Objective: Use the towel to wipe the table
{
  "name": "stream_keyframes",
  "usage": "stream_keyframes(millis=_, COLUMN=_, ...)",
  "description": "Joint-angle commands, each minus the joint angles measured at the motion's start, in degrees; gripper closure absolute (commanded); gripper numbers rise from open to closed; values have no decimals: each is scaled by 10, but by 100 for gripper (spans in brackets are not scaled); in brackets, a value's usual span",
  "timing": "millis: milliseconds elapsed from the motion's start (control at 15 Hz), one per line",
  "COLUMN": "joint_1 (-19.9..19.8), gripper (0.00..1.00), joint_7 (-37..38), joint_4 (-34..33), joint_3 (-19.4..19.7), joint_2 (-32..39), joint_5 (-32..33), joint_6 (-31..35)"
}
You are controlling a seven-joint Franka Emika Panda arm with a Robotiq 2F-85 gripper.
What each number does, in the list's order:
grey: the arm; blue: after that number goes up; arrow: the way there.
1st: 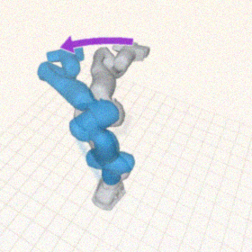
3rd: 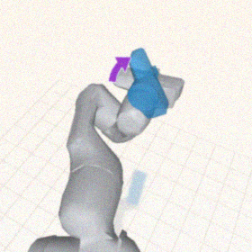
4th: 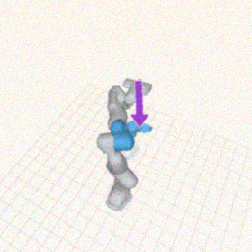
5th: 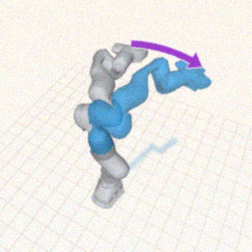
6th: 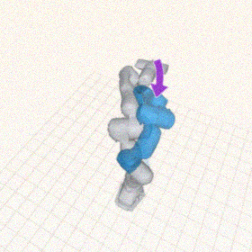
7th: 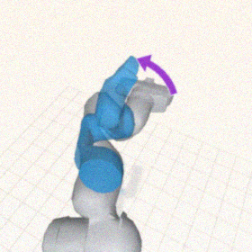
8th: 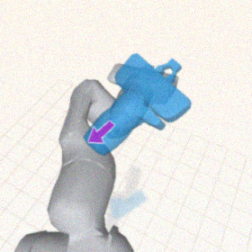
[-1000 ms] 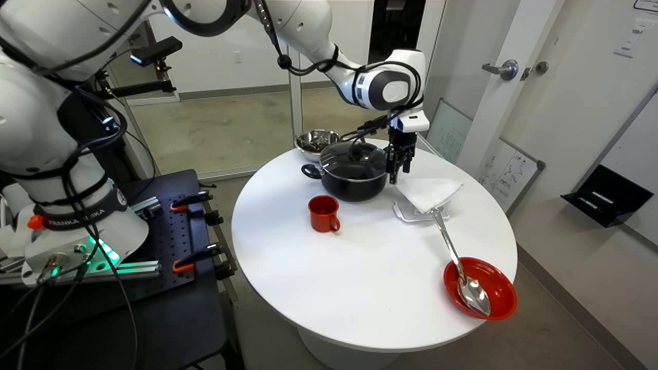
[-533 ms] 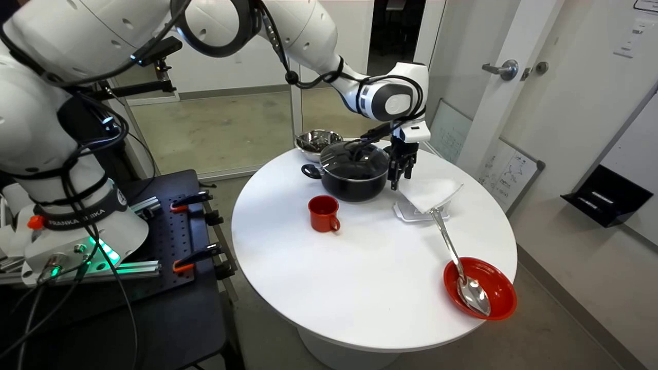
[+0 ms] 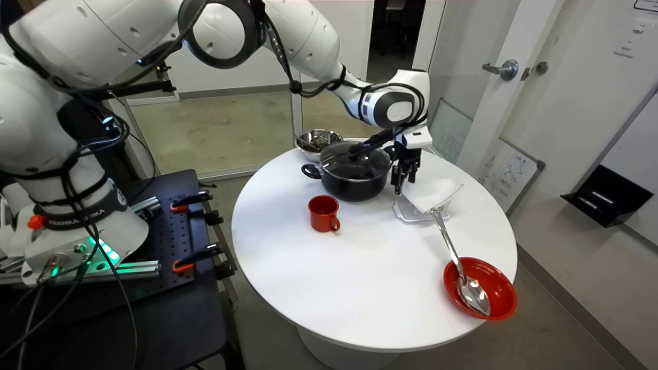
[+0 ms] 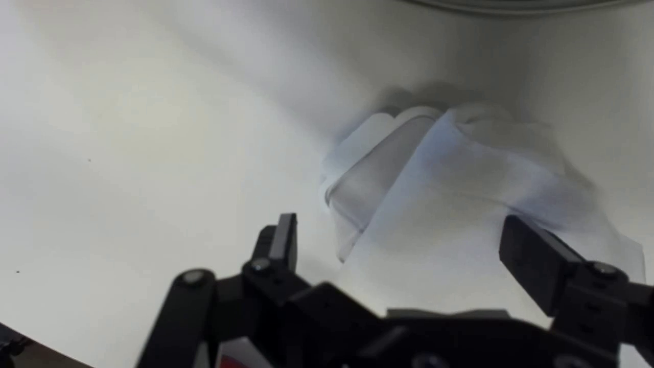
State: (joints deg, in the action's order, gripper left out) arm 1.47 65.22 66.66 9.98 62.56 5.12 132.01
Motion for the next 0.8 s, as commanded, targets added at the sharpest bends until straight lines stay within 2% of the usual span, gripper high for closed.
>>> stream_keyframes(millis=0, joint_1=-2, gripper=0, joint_7=-14, joint_4=-35, joint_3=-1, joint_2=23, joint_5=-15, joint_6=-20)
stream_keyframes(millis=200, joint_1=3, gripper=0, joint_7=-23, joint_4=-48, joint_3=8, joint_2=34, joint_5=-2, joint_6=-24)
stream_keyframes(millis=267, joint_1=5, gripper=0, joint_7=-13, joint_4=-16, joint_3=7, joint_2=16, joint_5=-8, joint_6=-11)
stream_keyframes(millis=733, joint_1=5, gripper=0, joint_7=-17, joint_4=-26, joint_3=9, joint_2=23, joint_5=-8, joint_6=-11)
